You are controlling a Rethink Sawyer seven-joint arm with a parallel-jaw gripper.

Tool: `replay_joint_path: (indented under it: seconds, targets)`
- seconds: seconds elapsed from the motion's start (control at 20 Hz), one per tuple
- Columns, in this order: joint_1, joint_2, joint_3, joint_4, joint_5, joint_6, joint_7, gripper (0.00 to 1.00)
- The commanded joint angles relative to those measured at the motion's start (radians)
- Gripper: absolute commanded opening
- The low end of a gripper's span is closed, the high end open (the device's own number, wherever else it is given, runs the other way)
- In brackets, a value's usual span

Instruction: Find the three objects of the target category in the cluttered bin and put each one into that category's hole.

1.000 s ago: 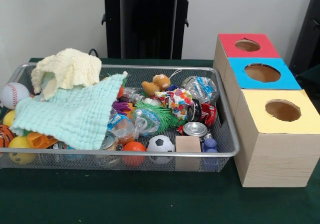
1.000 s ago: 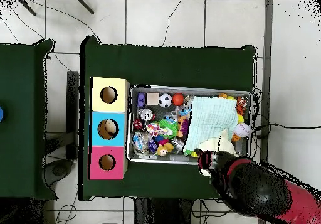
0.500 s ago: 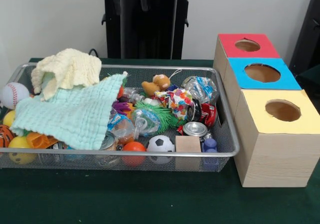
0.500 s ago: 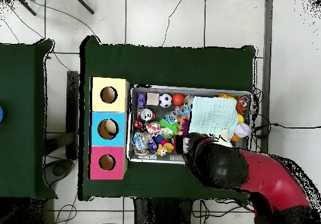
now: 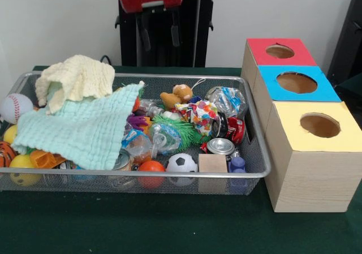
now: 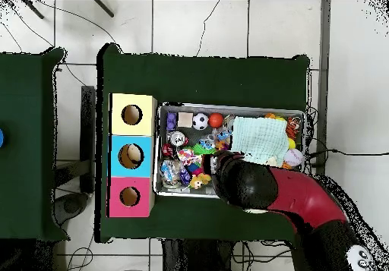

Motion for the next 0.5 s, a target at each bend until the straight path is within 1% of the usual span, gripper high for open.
replay_joint_path:
  seconds: [0.05,0.2,0.35,0.5]
  targets:
    - [0.065,0.159,-0.132,-0.129,-0.052,-0.114,0.213,1.0]
    - [0.093,0.191,-0.162,-0.149,-0.04,-0.144,0.217,1.0]
    - [0.111,0.221,-0.181,-0.175,-0.013,-0.145,0.213,1.0]
    - [0.147,0.233,-0.22,-0.195,0.041,-0.139,0.262,1.0]
